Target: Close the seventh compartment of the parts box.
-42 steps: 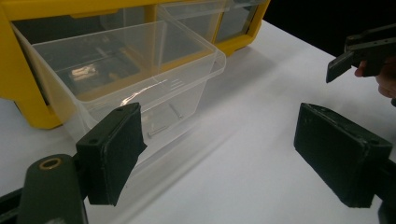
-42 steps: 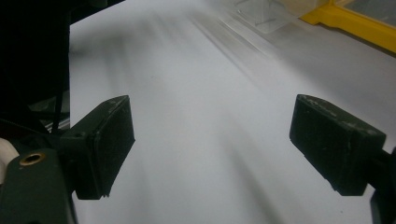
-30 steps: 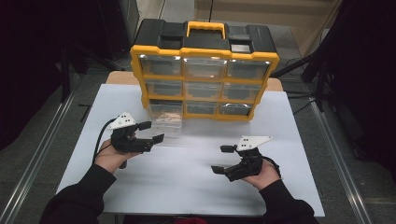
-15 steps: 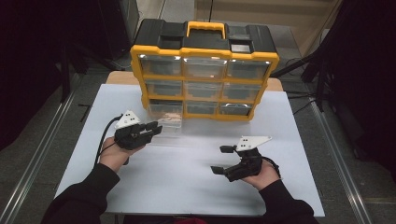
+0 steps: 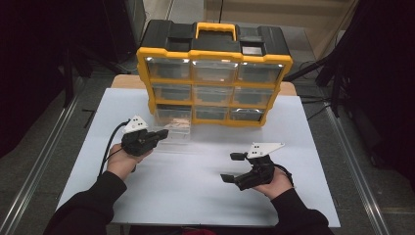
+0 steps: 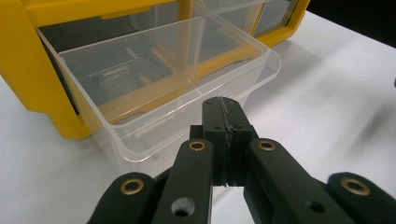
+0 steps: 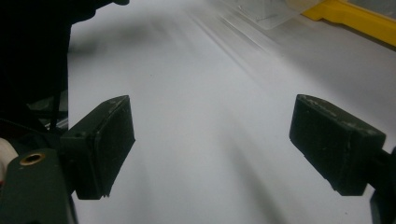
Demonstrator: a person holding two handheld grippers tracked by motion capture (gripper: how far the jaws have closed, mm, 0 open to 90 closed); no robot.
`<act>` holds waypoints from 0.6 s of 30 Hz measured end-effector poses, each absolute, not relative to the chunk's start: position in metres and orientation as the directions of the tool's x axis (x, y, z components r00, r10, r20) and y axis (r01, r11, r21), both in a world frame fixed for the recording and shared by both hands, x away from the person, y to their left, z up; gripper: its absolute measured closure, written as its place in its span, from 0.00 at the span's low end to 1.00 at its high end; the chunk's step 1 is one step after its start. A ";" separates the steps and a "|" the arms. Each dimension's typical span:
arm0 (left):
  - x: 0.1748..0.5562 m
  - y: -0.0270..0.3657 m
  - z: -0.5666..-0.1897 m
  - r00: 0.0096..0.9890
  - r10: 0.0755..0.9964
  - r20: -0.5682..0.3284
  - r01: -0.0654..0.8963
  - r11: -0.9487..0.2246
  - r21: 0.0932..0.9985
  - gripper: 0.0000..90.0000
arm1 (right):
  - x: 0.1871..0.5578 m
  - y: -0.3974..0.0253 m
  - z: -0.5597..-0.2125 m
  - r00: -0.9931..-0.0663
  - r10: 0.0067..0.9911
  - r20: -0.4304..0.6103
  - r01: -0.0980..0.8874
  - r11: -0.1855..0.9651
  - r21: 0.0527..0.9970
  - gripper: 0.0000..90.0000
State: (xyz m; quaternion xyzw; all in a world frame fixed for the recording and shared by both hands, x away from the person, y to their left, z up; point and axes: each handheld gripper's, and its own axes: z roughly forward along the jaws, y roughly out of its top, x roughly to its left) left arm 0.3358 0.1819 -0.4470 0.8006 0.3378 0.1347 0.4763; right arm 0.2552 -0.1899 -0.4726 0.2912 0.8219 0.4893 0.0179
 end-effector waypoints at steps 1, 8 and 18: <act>0.336 0.182 -0.447 0.732 0.673 -0.103 0.411 -0.316 0.855 1.00 | 0.255 -0.190 -0.473 -0.828 0.497 0.259 0.464 0.348 0.815 0.17; 0.338 0.180 -0.450 0.731 0.676 -0.099 0.405 -0.312 0.860 1.00 | 0.253 -0.189 -0.472 -0.833 0.495 0.247 0.450 0.348 0.822 0.17; 0.343 0.179 -0.452 0.722 0.683 -0.110 0.410 -0.294 0.864 1.00 | 0.252 -0.193 -0.472 -0.828 0.501 0.251 0.456 0.340 0.822 0.17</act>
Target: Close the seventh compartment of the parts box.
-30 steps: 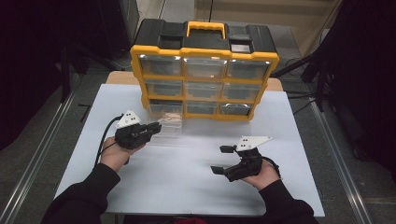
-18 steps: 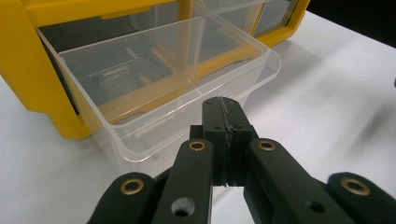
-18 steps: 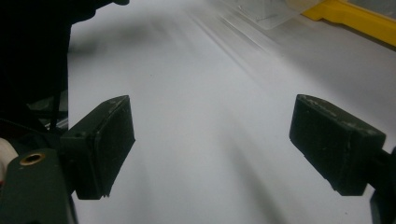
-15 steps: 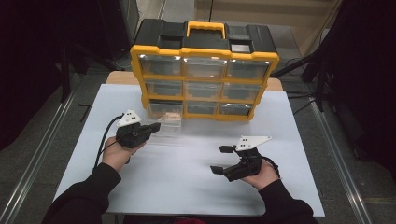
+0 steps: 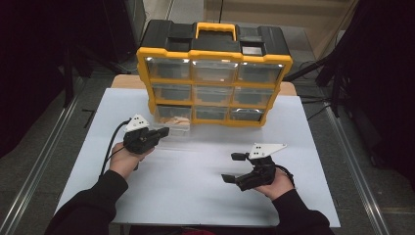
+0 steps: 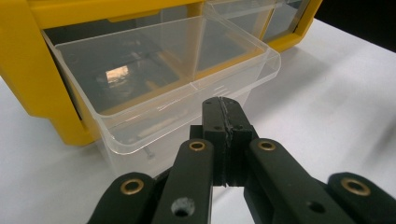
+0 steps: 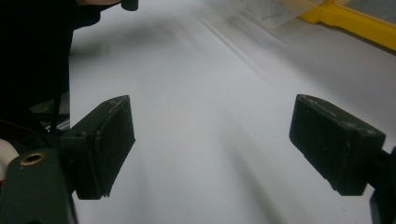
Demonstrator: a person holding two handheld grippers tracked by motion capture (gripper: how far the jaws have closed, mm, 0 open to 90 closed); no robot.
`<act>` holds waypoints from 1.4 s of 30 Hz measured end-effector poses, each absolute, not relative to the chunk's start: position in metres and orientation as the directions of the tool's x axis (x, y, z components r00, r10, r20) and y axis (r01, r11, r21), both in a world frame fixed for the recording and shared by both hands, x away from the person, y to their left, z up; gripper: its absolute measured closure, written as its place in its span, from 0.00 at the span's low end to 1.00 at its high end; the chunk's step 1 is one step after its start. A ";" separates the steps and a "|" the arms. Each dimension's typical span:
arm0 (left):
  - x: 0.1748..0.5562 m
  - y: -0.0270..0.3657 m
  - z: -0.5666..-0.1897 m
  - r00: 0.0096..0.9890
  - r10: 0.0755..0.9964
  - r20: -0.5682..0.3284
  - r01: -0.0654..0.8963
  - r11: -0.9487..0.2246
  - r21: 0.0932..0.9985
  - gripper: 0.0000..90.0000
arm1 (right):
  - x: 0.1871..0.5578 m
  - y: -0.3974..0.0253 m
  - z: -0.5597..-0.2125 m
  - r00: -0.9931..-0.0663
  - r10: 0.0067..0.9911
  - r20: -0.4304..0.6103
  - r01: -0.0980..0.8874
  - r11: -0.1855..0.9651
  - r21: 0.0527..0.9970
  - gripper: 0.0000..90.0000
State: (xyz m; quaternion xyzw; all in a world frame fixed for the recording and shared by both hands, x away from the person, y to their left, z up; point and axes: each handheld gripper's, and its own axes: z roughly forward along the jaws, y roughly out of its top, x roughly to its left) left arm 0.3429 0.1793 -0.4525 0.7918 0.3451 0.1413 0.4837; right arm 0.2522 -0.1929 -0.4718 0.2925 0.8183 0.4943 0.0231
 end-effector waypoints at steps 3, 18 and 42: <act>0.345 0.180 -0.453 0.718 0.687 -0.113 0.413 -0.290 0.863 1.00 | 0.250 -0.194 -0.471 -0.827 0.505 0.246 0.453 0.340 0.824 0.17; 0.355 0.175 -0.452 0.713 0.689 -0.131 0.428 -0.278 0.860 1.00 | 0.244 -0.199 -0.472 -0.825 0.518 0.228 0.446 0.347 0.825 0.17; 0.372 0.167 -0.457 0.710 0.694 -0.119 0.427 -0.289 0.857 1.00 | 0.245 -0.198 -0.474 -0.820 0.522 0.236 0.458 0.351 0.817 0.17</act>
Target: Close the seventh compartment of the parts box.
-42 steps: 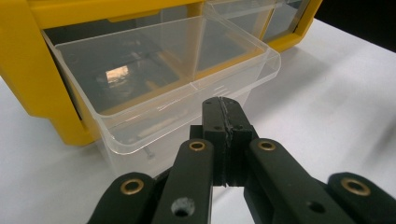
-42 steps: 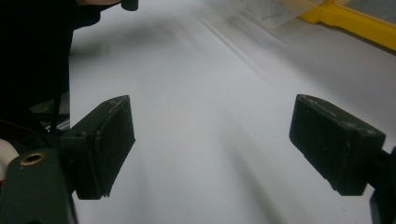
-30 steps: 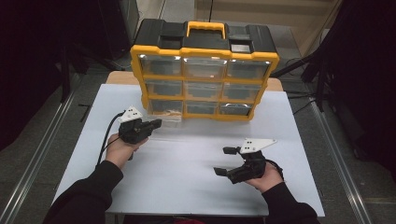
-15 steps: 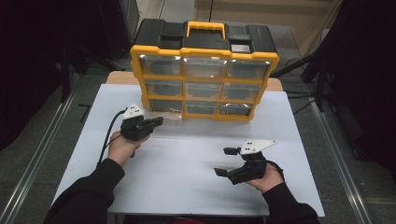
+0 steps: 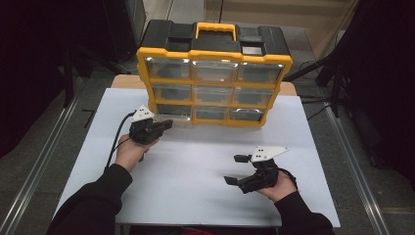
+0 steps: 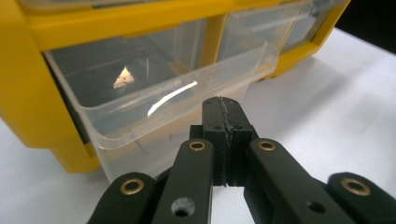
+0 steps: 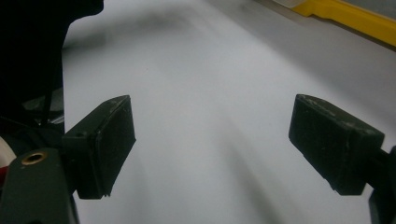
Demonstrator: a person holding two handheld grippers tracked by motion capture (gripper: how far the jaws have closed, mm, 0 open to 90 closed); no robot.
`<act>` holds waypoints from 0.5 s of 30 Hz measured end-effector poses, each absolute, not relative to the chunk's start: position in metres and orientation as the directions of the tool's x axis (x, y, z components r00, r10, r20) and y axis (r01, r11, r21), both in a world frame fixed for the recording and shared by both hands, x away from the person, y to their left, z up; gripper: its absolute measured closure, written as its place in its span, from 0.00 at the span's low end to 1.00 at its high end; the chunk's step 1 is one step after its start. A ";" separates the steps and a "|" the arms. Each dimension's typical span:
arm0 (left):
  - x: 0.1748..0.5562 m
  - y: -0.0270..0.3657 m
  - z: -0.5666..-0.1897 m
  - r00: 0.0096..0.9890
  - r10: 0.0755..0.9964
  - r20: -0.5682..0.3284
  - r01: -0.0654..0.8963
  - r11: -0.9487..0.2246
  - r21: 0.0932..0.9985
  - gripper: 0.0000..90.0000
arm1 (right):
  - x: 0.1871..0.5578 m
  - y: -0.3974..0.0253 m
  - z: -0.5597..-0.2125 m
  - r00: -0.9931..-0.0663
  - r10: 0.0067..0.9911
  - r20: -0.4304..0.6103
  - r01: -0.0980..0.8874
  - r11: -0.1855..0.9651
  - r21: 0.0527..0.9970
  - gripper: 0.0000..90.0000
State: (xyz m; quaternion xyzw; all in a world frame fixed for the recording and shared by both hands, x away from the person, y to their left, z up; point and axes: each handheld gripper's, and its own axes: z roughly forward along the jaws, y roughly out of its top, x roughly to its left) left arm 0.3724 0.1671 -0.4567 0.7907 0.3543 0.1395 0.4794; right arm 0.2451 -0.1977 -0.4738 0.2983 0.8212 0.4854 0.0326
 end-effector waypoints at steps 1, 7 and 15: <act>0.373 0.166 -0.458 0.710 0.694 -0.119 0.429 -0.293 0.854 1.00 | 0.245 -0.198 -0.474 -0.820 0.522 0.236 0.459 0.350 0.817 0.17; 0.379 0.163 -0.459 0.706 0.698 -0.119 0.429 -0.289 0.856 1.00 | 0.246 -0.199 -0.474 -0.818 0.524 0.237 0.459 0.346 0.818 0.17; 0.384 0.161 -0.460 0.709 0.697 -0.106 0.418 -0.294 0.860 1.00 | 0.246 -0.199 -0.474 -0.815 0.527 0.238 0.462 0.346 0.816 0.17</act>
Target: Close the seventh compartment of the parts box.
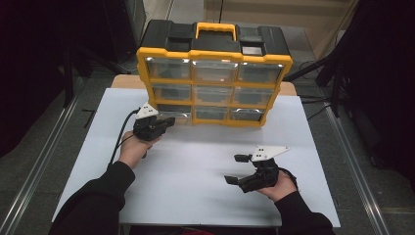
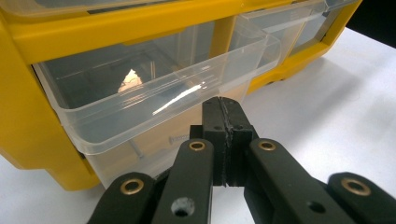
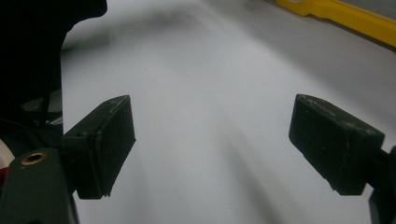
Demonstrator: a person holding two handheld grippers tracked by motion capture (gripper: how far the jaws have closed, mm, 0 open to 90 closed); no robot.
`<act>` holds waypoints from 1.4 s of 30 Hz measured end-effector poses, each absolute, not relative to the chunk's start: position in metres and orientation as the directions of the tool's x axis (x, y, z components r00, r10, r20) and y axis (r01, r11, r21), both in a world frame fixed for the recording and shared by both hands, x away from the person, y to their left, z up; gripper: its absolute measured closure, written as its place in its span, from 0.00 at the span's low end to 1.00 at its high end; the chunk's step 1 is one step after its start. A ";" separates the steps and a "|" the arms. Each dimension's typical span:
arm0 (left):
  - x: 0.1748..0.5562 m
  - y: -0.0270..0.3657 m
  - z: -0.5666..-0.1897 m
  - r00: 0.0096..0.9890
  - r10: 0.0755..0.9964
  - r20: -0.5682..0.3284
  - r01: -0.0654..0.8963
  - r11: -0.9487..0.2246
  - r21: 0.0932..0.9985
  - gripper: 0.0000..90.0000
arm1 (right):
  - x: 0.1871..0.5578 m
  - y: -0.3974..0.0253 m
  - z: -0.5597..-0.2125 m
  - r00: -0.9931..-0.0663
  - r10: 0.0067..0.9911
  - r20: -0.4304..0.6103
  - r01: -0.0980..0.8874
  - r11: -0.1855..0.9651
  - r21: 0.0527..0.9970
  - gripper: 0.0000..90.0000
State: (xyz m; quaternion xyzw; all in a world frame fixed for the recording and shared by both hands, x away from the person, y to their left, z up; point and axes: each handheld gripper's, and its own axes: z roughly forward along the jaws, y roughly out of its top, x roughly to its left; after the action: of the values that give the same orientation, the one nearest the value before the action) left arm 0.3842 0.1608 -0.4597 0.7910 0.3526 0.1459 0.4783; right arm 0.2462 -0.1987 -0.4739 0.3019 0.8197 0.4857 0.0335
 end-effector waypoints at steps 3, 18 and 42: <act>0.386 0.161 -0.459 0.705 0.701 -0.110 0.421 -0.288 0.860 1.00 | 0.246 -0.199 -0.474 -0.816 0.528 0.238 0.462 0.347 0.816 0.17; 0.394 0.167 -0.452 0.698 0.704 -0.128 0.414 -0.252 0.875 1.00 | 0.247 -0.199 -0.476 -0.814 0.529 0.240 0.467 0.351 0.812 0.17; 0.402 0.162 -0.452 0.689 0.720 -0.081 0.399 -0.284 0.872 1.00 | 0.248 -0.199 -0.477 -0.813 0.533 0.234 0.466 0.355 0.811 0.17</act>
State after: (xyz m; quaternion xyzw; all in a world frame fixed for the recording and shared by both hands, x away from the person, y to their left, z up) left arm 0.4025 0.1623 -0.4521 0.7837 0.3570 0.1668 0.4801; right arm 0.2479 -0.1992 -0.4771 0.3035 0.8224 0.4799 0.0351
